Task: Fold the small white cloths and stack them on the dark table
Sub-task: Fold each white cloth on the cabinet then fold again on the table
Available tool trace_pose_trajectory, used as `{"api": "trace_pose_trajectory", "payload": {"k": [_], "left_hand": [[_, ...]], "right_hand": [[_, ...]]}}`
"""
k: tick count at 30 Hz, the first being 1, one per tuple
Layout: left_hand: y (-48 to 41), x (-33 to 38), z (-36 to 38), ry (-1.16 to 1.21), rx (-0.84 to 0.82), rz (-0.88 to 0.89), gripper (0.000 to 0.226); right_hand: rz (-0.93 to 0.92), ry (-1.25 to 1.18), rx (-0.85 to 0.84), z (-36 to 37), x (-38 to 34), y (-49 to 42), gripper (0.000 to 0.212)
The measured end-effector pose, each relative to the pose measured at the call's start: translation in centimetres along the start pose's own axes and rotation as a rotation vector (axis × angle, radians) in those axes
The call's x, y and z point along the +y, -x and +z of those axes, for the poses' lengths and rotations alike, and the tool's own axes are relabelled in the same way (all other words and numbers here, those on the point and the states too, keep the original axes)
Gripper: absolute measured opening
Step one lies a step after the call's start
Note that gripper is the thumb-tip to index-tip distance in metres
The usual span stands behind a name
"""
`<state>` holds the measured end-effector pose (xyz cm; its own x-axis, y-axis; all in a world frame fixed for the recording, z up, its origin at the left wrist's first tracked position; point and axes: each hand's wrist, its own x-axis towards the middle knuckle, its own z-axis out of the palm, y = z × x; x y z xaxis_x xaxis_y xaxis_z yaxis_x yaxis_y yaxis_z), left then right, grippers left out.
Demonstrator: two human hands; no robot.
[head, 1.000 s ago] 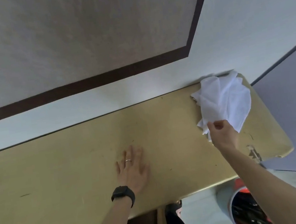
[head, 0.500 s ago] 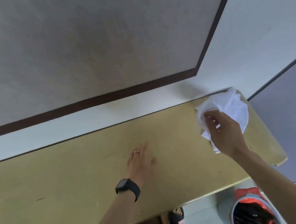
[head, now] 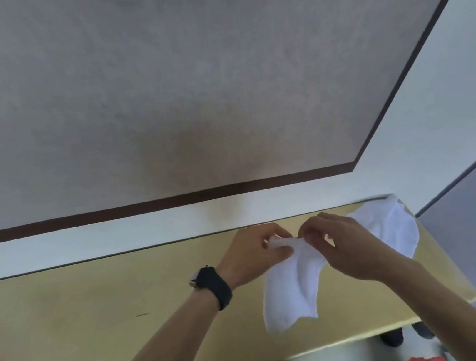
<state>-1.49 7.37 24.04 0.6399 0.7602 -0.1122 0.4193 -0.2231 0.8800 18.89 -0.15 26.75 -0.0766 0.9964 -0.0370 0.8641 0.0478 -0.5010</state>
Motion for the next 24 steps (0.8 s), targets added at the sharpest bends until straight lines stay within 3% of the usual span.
{"api": "trace_pose_trajectory", "payload": {"k": [5,7,13,19,24], "left_hand": [[5.3,-1.6,-2.3,-0.028,0.123,0.026,0.015],[6.7,-2.2,-3.2,-0.147,0.136,0.019,0.013],[9.6,-5.3,-7.9,-0.639,0.048,-0.088,0.041],[12.0,-9.2,-11.4,-0.765,0.114,-0.012,0.037],[12.6,-11.8,-11.8,-0.845,0.147,-0.063,0.036]], "right_hand": [[-0.035,0.089,0.141,2.7,-4.5,0.2,0.014],[-0.08,0.059,0.155,4.2,-5.7,0.0,0.012],[-0.11,0.072,0.172,6.6,-7.6,-0.2,0.016],[-0.237,0.171,0.124,9.5,-5.7,0.2,0.026],[-0.209,0.197,0.133,11.3,-2.8,-0.1,0.015]]}}
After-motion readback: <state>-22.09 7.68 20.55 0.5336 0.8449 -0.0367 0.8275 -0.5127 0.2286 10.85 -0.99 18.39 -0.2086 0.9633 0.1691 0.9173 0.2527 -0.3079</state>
